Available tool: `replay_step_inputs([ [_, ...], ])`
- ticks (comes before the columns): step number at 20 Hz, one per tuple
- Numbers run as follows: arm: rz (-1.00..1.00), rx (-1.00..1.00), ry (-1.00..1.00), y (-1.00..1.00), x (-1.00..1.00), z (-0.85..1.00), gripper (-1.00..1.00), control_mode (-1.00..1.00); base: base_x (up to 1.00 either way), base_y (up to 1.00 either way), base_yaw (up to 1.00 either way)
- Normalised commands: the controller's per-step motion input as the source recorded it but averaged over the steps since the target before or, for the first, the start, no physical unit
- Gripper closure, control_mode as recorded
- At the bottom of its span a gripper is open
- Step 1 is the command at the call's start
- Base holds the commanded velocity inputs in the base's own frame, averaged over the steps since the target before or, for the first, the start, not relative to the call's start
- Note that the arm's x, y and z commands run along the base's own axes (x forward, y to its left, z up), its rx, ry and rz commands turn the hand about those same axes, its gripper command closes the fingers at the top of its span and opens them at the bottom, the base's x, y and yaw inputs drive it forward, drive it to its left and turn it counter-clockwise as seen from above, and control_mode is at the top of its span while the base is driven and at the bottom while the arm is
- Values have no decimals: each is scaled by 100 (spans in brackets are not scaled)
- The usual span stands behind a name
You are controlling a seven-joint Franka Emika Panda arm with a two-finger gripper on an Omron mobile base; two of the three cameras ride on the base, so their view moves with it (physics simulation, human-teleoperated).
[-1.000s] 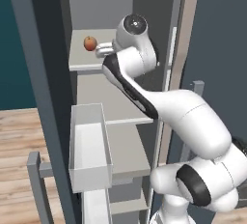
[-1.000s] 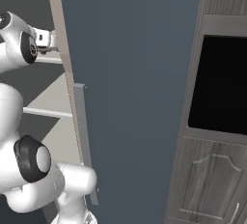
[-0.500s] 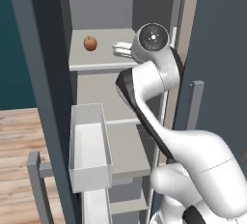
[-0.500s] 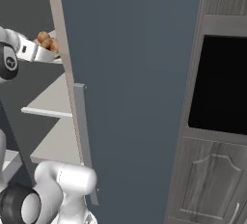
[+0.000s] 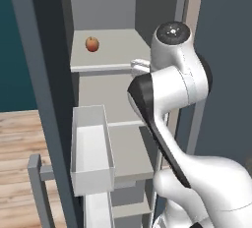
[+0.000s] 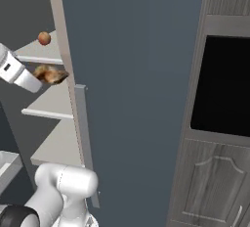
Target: Take the bell pepper, peach, and chicken drumstick from the freezer and place them in the bowl on the counter.
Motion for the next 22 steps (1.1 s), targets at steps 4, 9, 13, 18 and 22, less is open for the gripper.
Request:
replay_step_inputs([
  [4,-2,6,27,0,-95,-83,100,-100,0,0,0],
  [9,0,0,1,-4,-2,-5,100,-100,0,0,0],
  [13,0,18,30,-82,-17,-92,100,-100,0,0,0],
  [18,0,11,5,-55,0,-15,100,-100,0,0,0],
  [22,5,4,-4,-38,0,-6,100,-100,0,0,0],
])
